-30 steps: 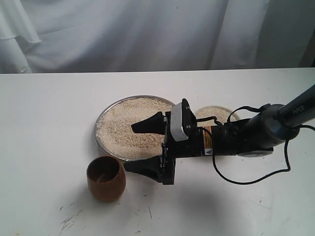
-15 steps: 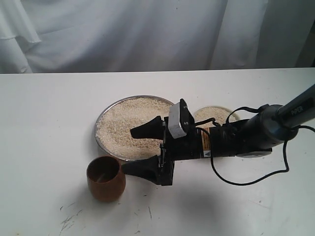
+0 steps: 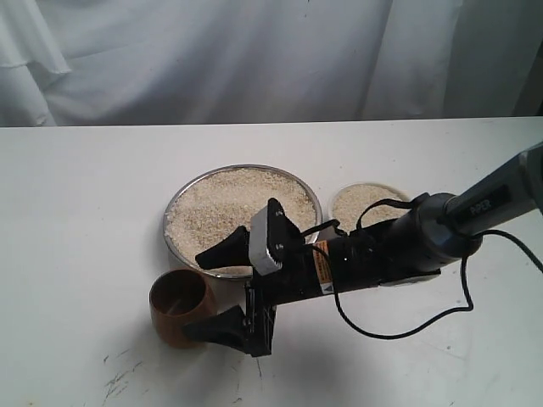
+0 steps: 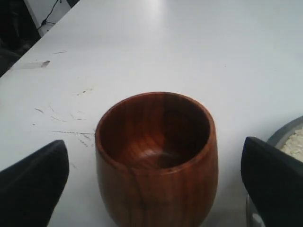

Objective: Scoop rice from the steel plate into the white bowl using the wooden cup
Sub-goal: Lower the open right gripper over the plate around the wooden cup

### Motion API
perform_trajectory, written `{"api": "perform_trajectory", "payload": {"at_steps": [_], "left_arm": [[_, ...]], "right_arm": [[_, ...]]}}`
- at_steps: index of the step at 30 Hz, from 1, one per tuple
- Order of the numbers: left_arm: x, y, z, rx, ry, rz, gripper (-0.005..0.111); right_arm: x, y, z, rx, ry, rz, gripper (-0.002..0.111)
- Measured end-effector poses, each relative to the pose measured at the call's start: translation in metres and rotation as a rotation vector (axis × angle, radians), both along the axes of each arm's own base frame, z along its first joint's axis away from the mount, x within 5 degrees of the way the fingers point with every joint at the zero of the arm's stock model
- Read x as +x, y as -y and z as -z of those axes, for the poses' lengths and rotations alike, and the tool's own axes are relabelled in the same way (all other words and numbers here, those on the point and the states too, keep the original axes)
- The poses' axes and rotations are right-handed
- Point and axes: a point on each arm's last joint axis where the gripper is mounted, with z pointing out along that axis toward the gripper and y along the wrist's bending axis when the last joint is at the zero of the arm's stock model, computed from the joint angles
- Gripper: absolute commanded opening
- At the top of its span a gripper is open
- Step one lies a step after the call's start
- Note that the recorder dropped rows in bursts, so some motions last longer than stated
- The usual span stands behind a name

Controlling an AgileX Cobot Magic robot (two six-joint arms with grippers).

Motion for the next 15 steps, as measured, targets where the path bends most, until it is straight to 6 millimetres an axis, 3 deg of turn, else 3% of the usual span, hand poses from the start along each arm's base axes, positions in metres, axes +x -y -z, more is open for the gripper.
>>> {"api": "perform_trajectory", "payload": {"at_steps": [15], "left_arm": [[0.000,0.000,0.000,0.000,0.000,0.000,0.000]], "right_arm": [[-0.009,-0.011,0.004,-0.033,0.070,-0.019,0.090]]}}
